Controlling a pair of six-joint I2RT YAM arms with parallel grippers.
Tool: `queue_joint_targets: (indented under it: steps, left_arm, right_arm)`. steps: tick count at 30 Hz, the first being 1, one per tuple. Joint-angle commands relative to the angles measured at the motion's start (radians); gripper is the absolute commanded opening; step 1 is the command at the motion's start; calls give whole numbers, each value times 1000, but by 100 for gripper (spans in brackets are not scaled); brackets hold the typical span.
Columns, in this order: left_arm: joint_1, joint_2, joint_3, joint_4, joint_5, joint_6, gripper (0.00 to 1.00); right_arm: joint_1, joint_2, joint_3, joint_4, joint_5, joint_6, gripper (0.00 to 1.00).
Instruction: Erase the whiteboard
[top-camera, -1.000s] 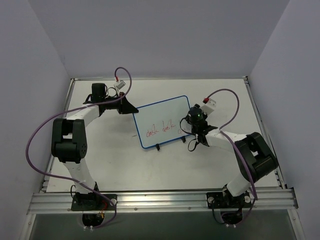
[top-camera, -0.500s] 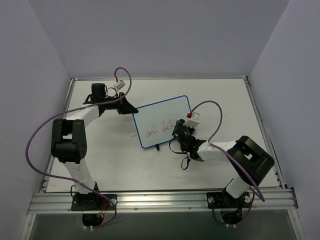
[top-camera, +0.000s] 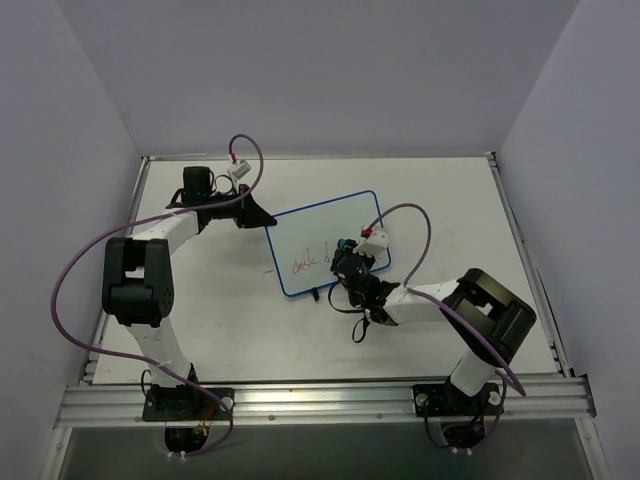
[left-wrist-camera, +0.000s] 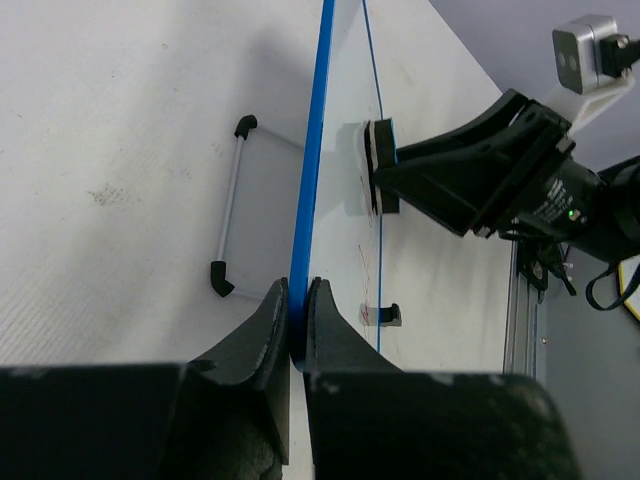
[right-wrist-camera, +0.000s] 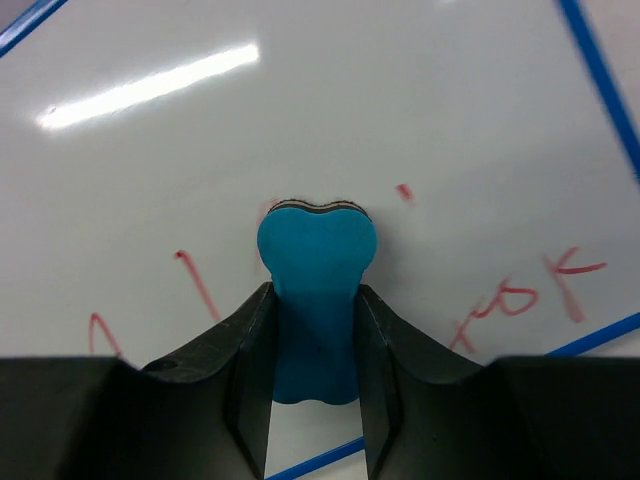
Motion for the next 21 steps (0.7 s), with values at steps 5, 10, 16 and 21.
queue_joint_targets:
  steps: [5,10,16,21]
  left_arm:
    - [-34,-28,-16,36,-57,117,2]
    - [-34,-28,-19,36,-57,115,2]
    - [-34,-30,-20,36,-59,117,2]
    - [-34,-21,-16,36,-52,111,2]
  right_arm:
    - [-242,29,-196,-79,-42,141,0]
    - [-297,35,-219,-58,-69,151,0]
    - [-296,19,-205,-81,-56,161,0]
    - [-236,9,-220,2,-108,123,0]
